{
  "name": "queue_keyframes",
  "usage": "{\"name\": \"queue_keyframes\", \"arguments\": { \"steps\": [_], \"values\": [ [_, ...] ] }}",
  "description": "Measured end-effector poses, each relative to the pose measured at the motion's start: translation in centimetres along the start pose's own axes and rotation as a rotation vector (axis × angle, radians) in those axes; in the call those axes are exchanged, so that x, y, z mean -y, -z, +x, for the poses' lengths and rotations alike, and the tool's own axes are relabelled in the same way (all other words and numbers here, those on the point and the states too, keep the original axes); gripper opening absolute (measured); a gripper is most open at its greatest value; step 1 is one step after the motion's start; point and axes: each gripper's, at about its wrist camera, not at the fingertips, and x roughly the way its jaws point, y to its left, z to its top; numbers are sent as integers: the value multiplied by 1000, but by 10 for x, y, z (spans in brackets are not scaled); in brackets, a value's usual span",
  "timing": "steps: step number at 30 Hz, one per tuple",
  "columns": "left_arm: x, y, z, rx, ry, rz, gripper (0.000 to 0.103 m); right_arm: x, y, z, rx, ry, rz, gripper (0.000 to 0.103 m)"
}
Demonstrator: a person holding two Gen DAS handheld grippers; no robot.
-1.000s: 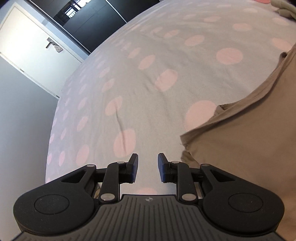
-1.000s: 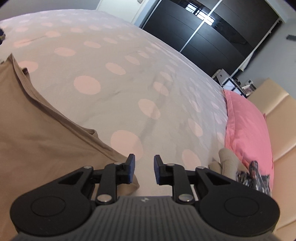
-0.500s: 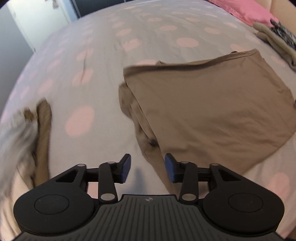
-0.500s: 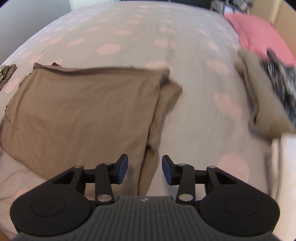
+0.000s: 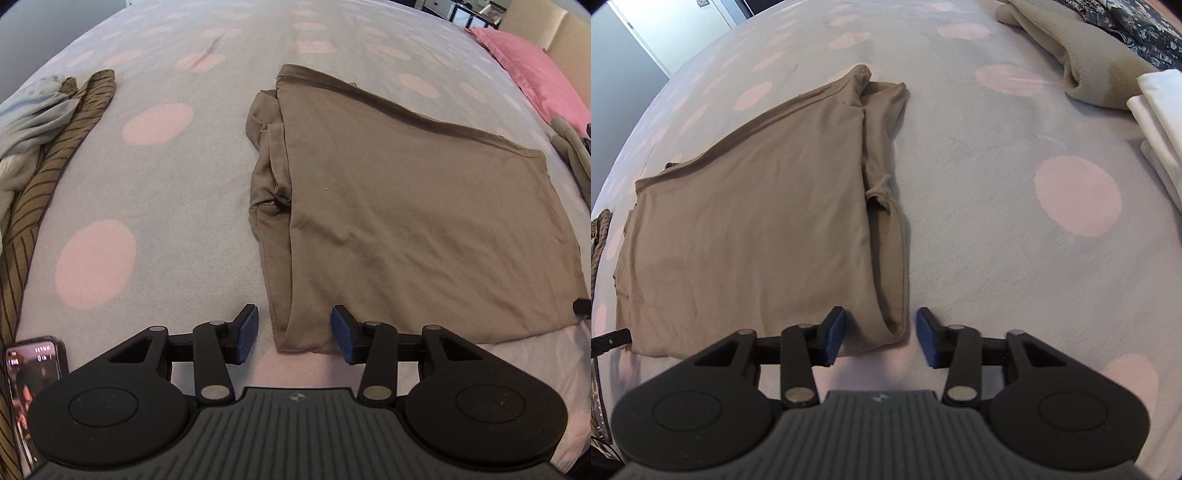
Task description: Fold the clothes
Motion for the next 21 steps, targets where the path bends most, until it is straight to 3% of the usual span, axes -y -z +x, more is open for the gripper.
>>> {"name": "queue_keyframes", "arguments": {
  "steps": [3,4,5,15,21],
  "values": [
    [8,5,-2,41,-22,25,22,-7,2,1,23,0,-14,7],
    [10,5,-3,51,-25,29,10,-9,2,0,28,3,-14,7],
    [10,6,-4,57,-23,28,6,-10,3,-1,33,7,-13,6],
    [1,-24,-55,58,33,13,2,-3,-21,-47,45,-57,86,4],
    [-7,-23,-83,-29,86,-19,1,7,-18,-86,22,-80,115,4]
  ]
}}
